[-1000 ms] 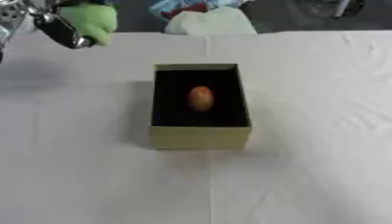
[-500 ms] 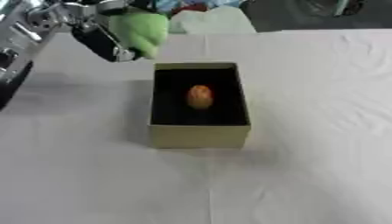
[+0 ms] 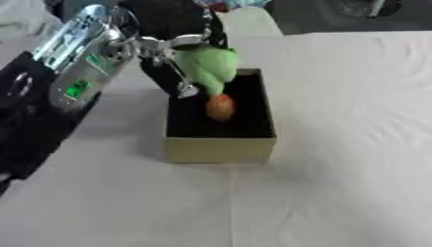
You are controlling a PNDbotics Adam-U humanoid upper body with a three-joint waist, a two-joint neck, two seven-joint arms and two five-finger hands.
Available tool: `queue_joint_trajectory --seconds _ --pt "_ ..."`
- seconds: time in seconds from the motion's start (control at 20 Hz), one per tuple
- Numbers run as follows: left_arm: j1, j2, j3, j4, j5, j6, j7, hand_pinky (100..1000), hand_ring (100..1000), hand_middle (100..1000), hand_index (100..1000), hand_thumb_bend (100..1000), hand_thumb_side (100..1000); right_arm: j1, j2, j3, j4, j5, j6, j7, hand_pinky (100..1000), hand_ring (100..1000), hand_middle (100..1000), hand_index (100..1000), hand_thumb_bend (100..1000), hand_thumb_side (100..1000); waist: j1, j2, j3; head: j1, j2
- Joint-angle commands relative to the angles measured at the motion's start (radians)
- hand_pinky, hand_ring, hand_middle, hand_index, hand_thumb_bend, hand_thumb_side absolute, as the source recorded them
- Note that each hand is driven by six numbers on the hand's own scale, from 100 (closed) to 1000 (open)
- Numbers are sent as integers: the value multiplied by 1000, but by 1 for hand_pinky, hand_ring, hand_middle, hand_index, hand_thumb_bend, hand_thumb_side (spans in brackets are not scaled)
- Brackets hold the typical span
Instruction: Pick up objects on the table and place them in the box.
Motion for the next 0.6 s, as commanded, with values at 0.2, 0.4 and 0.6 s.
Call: queue_joint_trajectory --seconds 0.2,0.4,0.6 --pt "-9 -38 -5 70 -53 -27 17 561 628 564 716 221 194 -12 -22 -6 -16 -5 -2 2 774 735 714 785 100 1000 -1 -16 -5 5 7" --pt "1 -68 -14 103 -71 -43 28 563 631 567 722 267 204 -12 -20 -6 -16 -6 -2 2 774 735 713 785 100 1000 -2 -15 -7 7 6" --pt "15 -92 -19 136 -92 -52 33 634 697 634 780 383 256 -11 -18 -6 -16 -6 -2 2 774 735 713 785 100 1000 -3 -13 -9 7 6"
